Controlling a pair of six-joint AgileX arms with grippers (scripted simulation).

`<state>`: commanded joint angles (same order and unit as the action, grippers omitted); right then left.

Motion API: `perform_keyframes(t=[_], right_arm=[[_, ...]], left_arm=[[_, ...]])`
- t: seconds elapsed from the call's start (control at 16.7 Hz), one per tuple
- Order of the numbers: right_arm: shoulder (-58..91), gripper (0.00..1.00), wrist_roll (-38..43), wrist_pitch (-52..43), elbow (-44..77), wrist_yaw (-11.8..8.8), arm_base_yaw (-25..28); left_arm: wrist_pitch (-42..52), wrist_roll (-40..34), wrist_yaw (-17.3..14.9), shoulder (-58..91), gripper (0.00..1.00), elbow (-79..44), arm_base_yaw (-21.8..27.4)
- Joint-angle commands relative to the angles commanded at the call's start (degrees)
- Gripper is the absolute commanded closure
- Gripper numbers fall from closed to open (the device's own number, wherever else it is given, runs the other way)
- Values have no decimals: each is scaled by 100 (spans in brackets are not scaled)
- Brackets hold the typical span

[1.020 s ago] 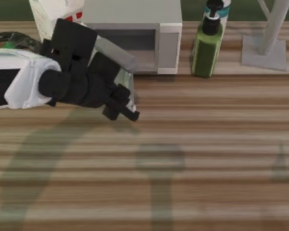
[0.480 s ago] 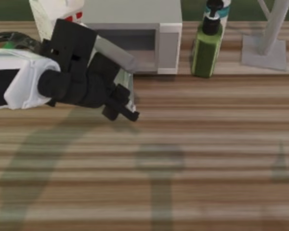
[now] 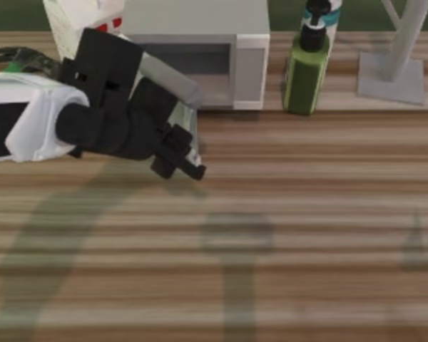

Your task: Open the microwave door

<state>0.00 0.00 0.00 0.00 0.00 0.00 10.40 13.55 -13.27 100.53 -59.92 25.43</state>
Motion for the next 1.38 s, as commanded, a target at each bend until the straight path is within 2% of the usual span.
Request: perform_keyframes(t=[0.3,0.78,1.38], right_arm=[[0,0,0,0,0,0,0],[0,0,0,0,0,0,0],[0,0,0,0,0,0,0]], left_arm=[[0,0,0,0,100,0,0],[88,336,-260,-67,100,64,-149],[88,336,-260,-67,100,64,-149]])
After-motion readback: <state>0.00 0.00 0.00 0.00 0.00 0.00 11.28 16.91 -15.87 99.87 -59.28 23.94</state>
